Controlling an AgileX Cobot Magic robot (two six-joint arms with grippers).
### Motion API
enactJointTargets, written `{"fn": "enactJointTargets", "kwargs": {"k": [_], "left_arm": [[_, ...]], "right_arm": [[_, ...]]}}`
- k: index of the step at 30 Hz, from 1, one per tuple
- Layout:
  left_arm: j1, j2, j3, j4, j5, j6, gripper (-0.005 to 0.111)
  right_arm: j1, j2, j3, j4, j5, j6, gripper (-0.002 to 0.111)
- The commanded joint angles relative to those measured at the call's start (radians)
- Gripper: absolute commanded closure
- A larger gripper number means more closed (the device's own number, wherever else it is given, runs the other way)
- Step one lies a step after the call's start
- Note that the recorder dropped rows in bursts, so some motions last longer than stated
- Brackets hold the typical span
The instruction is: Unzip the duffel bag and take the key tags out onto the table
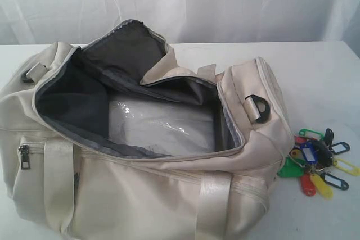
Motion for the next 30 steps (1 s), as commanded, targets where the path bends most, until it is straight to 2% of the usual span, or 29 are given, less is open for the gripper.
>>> {"fn": "enactJointTargets", "kwargs": {"k": [1, 20, 22, 24, 25, 27, 30], "left_arm": [[0.004, -0.008, 0.005, -0.003, 0.003, -0.009, 0.107], [0.004, -0.008, 0.005, -0.003, 0.003, -0.009, 0.107], [0.004, -0.008, 0.005, -0.003, 0.003, -0.009, 0.107], [0.004, -0.008, 0.005, -0.003, 0.003, -0.009, 0.107], [0.004, -0.008, 0.005, -0.003, 0.003, -0.009, 0.107], [0.004, -0.008, 0.005, -0.003, 0.003, -0.009, 0.107], [0.004, -0.008, 0.005, -0.003, 0.003, -0.009, 0.107]], "right_arm": [[-0.008, -0.004, 0.004, -0.008, 0.004, -0.012, 0.108], [-0.021, -0.043, 0.004, -0.01, 0.013, -0.012, 0.108], [-0.095, -0.083, 0.004, -0.001, -0.034, -0.009, 0.108], [-0.233, -0.117, 0.021, -0.001, -0.178, -0.009, 0.108], [-0.334, -0.139, 0.046, -0.003, -0.292, -0.012, 0.108], [-0.43, -0.156, 0.081, -0.003, -0.377, -0.012, 0.108], [-0.501, -0.158, 0.112, -0.001, -0.398, -0.009, 0.108]]}}
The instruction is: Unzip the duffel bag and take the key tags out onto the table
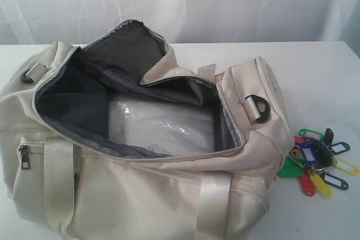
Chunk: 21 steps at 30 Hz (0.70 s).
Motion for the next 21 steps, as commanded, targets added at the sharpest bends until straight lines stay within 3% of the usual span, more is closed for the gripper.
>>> {"fn": "enactJointTargets", "kwargs": {"k": [1, 8, 11, 13, 15, 17, 21], "left_arm": [[0.002, -0.008, 0.005, -0.003, 0.001, -0.009, 0.107], [0.002, -0.008, 0.005, -0.003, 0.001, -0.009, 0.107], [0.002, -0.008, 0.005, -0.003, 0.001, -0.009, 0.107], [0.002, -0.008, 0.005, -0.003, 0.001, -0.009, 0.107], [0.002, -0.008, 0.005, -0.003, 0.001, -0.009, 0.107], [0.002, -0.008, 0.005, -0.003, 0.001, -0.009, 0.107], [0.002, -0.008, 0.005, -0.003, 0.001, -0.009, 0.107]], "right_arm": [[-0.087, -0.01, 0.047, -0.005, -0.034, -0.007, 0.108], [-0.087, -0.01, 0.047, 0.138, 0.02, -0.074, 0.108], [-0.087, -0.01, 0.047, 0.529, 0.082, -0.451, 0.108], [-0.087, -0.01, 0.047, 0.923, 0.125, -0.846, 0.108], [-0.087, -0.013, 0.047, 1.17, 0.172, -1.171, 0.108], [-0.087, -0.022, 0.047, 1.215, 0.212, -1.271, 0.108], [-0.087, -0.041, 0.049, 1.215, 0.319, -1.271, 0.108]]}}
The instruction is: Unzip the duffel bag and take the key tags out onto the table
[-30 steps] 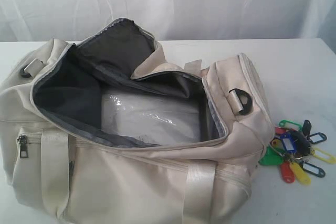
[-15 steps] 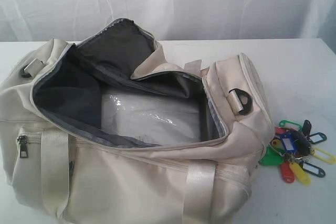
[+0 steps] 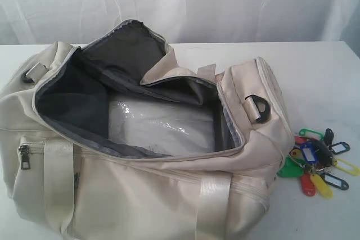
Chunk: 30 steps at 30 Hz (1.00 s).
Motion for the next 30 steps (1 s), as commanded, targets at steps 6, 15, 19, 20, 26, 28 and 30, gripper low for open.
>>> {"fn": "enactJointTargets", "kwargs": {"k": [6, 15, 19, 20, 26, 28, 30], "left_arm": [[0.002, -0.008, 0.005, -0.003, 0.0, -0.009, 0.107], [0.002, -0.008, 0.005, -0.003, 0.0, -0.009, 0.107], [0.002, -0.008, 0.005, -0.003, 0.0, -0.009, 0.107], [0.002, -0.008, 0.005, -0.003, 0.0, -0.009, 0.107], [0.002, -0.008, 0.005, -0.003, 0.0, -0.009, 0.107], [0.002, -0.008, 0.005, -0.003, 0.0, -0.009, 0.107], [0.002, -0.008, 0.005, -0.003, 0.0, -0.009, 0.107]], "right_arm": [[-0.005, -0.047, 0.084, 0.055, 0.125, -0.067, 0.108], [-0.005, -0.069, 0.084, 0.226, 0.193, -0.286, 0.108], [-0.005, -0.069, 0.084, 0.475, 0.217, -0.584, 0.108], [-0.005, -0.069, 0.084, 0.479, 0.217, -0.584, 0.108], [-0.005, -0.069, 0.084, 0.477, 0.217, -0.572, 0.108], [-0.005, -0.069, 0.084, 0.477, 0.227, -0.572, 0.108], [-0.005, -0.069, 0.084, 0.477, 0.249, -0.572, 0.108]]}}
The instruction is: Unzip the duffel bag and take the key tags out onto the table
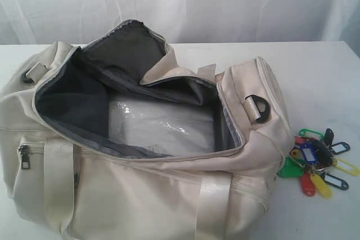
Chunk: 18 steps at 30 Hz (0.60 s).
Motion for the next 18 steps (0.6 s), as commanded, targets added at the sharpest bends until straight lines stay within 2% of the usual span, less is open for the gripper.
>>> {"fn": "enactJointTargets", "kwargs": {"k": [1, 18], "left_arm": [[0.002, -0.008, 0.005, -0.003, 0.0, -0.009, 0.107], [0.002, -0.008, 0.005, -0.003, 0.0, -0.009, 0.107]], "right_arm": [[-0.005, -0.005, 0.005, 0.005, 0.039, -0.011, 0.108], [-0.005, -0.005, 0.005, 0.036, 0.041, -0.001, 0.108]]}}
